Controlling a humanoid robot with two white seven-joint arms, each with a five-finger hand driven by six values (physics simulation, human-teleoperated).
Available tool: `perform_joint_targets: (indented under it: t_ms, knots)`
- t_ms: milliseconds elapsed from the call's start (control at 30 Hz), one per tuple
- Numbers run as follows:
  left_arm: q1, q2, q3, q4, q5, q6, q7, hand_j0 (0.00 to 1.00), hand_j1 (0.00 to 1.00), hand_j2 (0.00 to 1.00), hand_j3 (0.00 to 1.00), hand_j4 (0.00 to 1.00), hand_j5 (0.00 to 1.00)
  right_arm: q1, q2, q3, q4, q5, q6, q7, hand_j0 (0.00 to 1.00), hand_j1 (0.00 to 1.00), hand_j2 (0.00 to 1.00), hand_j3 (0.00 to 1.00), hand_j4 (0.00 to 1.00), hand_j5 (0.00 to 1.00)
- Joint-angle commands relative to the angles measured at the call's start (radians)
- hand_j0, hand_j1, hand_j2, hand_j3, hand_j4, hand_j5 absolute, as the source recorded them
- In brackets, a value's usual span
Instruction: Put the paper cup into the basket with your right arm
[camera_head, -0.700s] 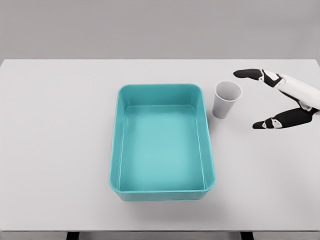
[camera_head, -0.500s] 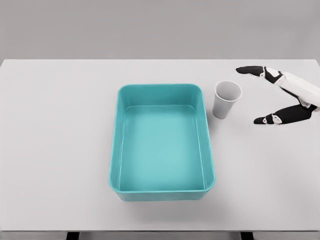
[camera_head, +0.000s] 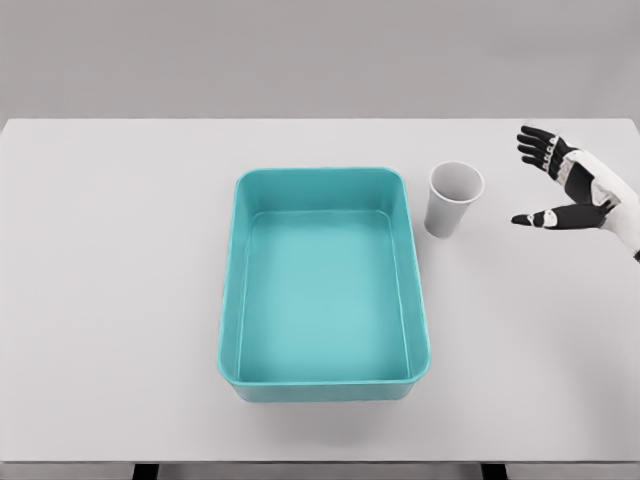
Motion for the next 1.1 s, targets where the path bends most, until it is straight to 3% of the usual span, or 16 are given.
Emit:
perform_joint_targets:
  t_ms: [0,233,1067]
  knots:
    - [0.000,0.000,0.000,0.000,0.000,0.000,0.000,1.00,1.00,1.00,1.00,1.00,1.00,-0.003,0.028,0.013,0.052,0.030,0.009,0.000,1.00,1.00,1.00,1.00,1.00,1.00]
    - [0.000,0.000,0.000,0.000,0.000,0.000,0.000,1.00,1.00,1.00,1.00,1.00,1.00,-0.026,0.085,0.010,0.138,0.030,-0.005,0.000,1.00,1.00,1.00,1.00,1.00,1.00]
    - [0.000,0.000,0.000,0.000,0.000,0.000,0.000,1.00,1.00,1.00,1.00,1.00,1.00,-0.061,0.211,0.012,0.209,0.030,-0.005,0.000,1.00,1.00,1.00,1.00,1.00,1.00]
